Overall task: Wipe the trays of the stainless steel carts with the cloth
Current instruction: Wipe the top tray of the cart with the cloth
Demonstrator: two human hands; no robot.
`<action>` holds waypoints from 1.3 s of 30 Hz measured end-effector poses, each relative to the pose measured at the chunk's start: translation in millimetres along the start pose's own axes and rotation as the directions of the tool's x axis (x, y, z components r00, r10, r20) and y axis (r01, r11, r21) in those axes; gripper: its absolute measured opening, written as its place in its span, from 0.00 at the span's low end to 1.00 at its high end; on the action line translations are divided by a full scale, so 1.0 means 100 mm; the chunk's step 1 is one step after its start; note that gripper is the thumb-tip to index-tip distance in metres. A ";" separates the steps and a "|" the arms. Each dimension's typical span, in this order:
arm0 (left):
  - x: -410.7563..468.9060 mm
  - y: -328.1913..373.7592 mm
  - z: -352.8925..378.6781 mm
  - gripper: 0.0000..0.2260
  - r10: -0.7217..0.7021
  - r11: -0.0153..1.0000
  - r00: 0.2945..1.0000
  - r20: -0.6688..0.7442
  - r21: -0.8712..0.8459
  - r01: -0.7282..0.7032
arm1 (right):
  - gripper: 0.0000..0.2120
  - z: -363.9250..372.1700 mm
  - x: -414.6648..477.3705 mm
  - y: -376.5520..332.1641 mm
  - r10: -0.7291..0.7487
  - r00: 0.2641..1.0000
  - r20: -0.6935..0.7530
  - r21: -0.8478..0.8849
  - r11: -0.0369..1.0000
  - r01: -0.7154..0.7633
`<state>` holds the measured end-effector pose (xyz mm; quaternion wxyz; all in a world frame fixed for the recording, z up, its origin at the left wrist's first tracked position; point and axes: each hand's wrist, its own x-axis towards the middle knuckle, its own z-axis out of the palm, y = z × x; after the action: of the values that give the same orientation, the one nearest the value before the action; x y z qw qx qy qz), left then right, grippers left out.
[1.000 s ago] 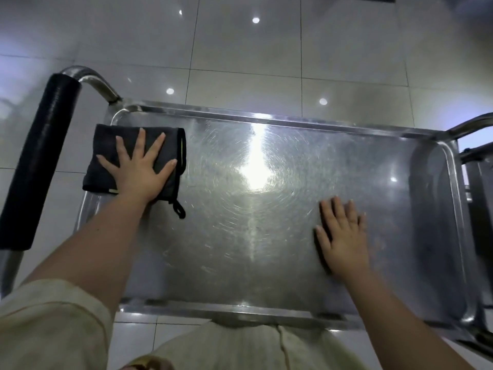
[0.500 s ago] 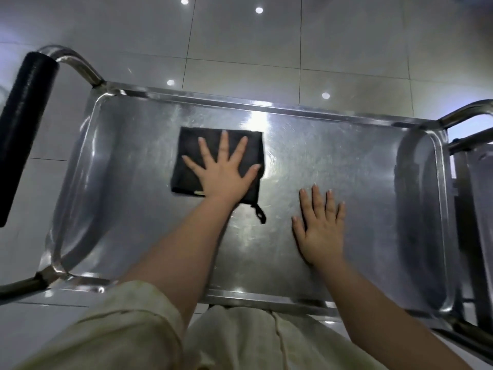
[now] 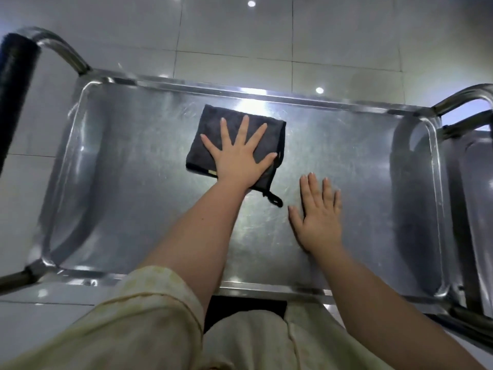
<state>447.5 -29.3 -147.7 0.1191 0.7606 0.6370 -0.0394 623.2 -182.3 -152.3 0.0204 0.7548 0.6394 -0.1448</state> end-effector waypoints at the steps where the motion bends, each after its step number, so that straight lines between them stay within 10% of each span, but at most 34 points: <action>1: -0.05 -0.25 -0.02 0.34 -0.033 0.999 0.999 -0.001 -0.004 0.033 | 0.33 0.00 0.00 0.00 0.005 1.000 0.005 0.004 1.000 -0.005; 12: -0.81 -2.53 -0.24 0.33 -0.386 0.922 0.922 0.012 0.009 0.386 | 0.33 0.03 -0.01 -0.08 -0.002 1.000 -0.031 0.004 1.000 0.002; 27: -0.57 0.54 0.24 0.31 0.072 0.997 0.997 -0.019 -0.027 -0.072 | 0.33 -0.01 0.00 0.02 -0.006 1.000 -0.016 0.007 1.000 0.006; 39: -1.20 -1.31 0.12 0.32 -0.185 0.983 0.982 -0.048 -0.005 0.185 | 0.33 -0.06 -0.01 -0.04 0.039 0.999 0.018 -0.006 0.999 -0.039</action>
<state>297.9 -126.1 -151.1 0.0996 0.6990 0.7074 -0.0319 620.2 -181.2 -146.0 0.0311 0.7658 0.6247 -0.1491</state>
